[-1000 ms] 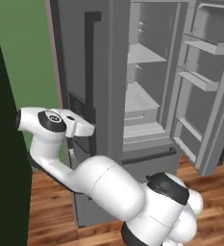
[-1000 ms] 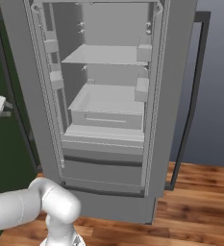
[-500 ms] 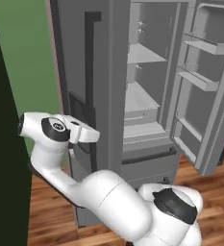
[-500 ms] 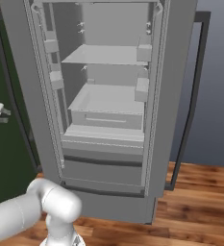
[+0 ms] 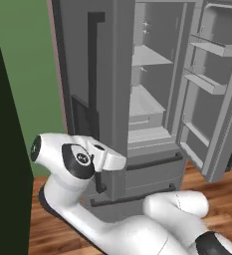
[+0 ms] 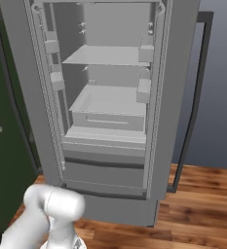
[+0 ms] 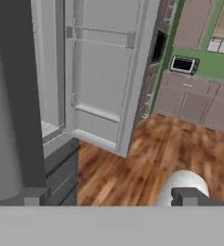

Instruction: Place one of the steaks on the plate and the other in the bowl. Then place the bowl in the fridge.

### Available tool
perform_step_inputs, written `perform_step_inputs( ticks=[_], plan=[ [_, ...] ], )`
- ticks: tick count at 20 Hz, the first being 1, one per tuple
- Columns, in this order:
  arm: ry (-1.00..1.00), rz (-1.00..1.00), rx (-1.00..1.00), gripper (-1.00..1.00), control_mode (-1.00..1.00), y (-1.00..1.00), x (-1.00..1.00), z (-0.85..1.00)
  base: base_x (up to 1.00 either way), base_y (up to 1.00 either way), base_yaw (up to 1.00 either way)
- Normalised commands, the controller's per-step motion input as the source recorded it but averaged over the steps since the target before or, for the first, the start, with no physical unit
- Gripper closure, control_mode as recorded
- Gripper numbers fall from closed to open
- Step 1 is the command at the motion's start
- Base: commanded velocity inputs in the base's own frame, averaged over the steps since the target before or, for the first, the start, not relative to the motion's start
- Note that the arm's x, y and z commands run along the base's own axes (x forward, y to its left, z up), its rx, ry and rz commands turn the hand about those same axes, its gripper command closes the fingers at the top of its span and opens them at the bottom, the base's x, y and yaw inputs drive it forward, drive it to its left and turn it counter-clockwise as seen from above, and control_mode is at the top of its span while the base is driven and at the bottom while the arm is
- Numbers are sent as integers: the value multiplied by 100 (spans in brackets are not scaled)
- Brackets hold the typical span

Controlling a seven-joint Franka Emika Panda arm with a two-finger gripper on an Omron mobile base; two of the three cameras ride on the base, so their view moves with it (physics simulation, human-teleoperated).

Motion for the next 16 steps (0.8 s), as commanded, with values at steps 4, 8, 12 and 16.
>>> perform_step_inputs(
  ticks=[4, 8, 12, 16],
  plan=[
    [-12, 0, 41, -100, -100, -100, -36, 0, 0, 0, 0],
    [-14, 4, 68, -100, -100, -100, -1, 0, 0, 0, 0],
    [-9, 17, 74, -100, -100, -100, 3, 0, 0, 0, 0],
    [2, 31, 74, -100, -100, -62, 56, -1, 0, 0, 0]
  ],
)
